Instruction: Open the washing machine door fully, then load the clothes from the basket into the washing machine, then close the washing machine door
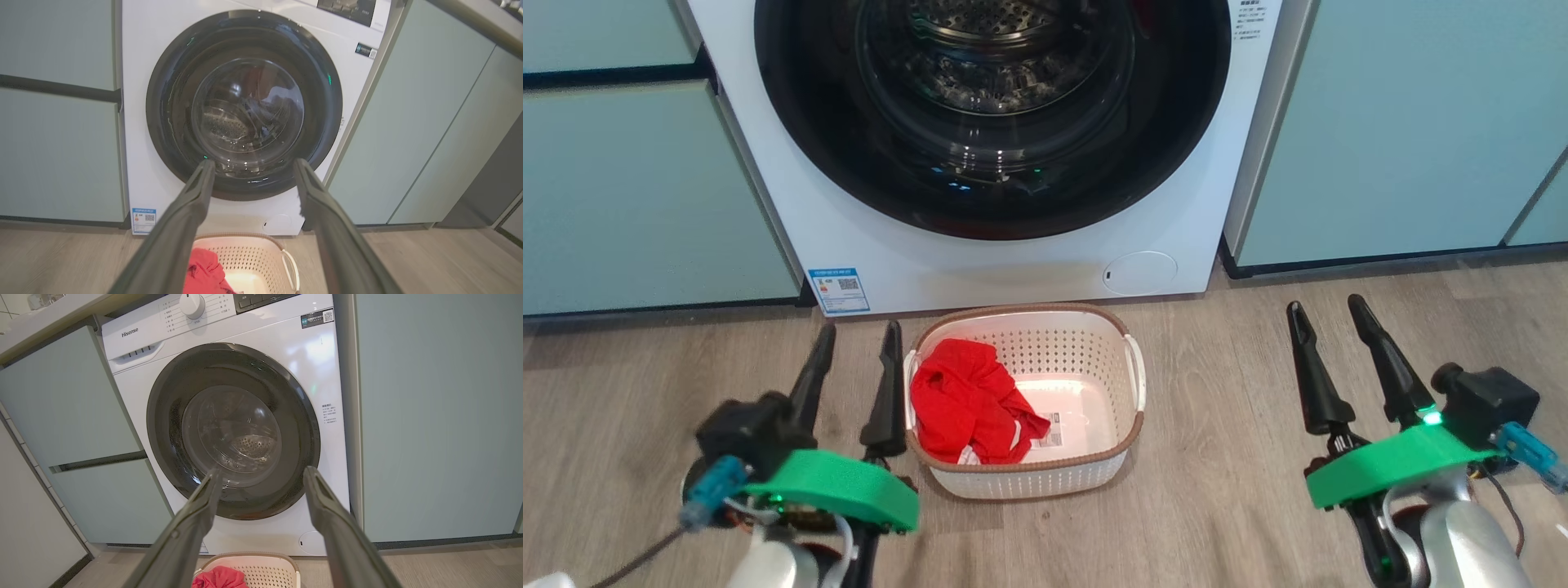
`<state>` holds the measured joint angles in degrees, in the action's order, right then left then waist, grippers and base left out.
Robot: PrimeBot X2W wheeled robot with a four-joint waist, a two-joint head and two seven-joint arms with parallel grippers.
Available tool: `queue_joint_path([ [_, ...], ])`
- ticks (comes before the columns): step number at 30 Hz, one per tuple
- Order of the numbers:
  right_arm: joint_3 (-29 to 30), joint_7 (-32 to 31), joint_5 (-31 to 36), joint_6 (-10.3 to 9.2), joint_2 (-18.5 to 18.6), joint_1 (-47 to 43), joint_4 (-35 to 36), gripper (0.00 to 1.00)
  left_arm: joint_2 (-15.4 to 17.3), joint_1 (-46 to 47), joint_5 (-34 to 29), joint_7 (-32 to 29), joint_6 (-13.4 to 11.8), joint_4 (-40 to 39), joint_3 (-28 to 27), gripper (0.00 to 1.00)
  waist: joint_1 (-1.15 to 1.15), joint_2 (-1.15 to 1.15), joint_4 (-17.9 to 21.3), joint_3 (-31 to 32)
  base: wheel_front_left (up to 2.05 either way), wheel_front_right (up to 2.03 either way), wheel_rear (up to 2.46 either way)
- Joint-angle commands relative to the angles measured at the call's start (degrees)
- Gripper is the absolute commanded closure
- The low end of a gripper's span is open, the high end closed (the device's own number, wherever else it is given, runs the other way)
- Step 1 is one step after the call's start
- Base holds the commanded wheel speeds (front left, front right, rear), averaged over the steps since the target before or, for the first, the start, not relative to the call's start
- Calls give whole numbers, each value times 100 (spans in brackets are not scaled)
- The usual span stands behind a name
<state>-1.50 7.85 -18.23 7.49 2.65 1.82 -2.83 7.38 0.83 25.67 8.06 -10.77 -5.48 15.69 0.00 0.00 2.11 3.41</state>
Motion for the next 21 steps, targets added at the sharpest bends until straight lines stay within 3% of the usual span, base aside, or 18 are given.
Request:
queue_joint_path([
  [1, -75, 100, 161, 0, 12, 200, 166, 0, 131, 198, -187, 84, -150, -133, -5, 0, 0, 0, 16, 10, 0, 0, 0],
  [11, -50, 269, 396, 0, 14, 150, -387, 0, 304, 254, -624, 252, -713, 105, 527, 0, 0, 0, 95, 30, 0, 0, 0],
  [21, -135, 437, 923, 0, 17, 260, -691, 0, 20, 136, -919, 419, -671, 564, 273, 0, 0, 0, 135, 7, 0, 0, 0],
])
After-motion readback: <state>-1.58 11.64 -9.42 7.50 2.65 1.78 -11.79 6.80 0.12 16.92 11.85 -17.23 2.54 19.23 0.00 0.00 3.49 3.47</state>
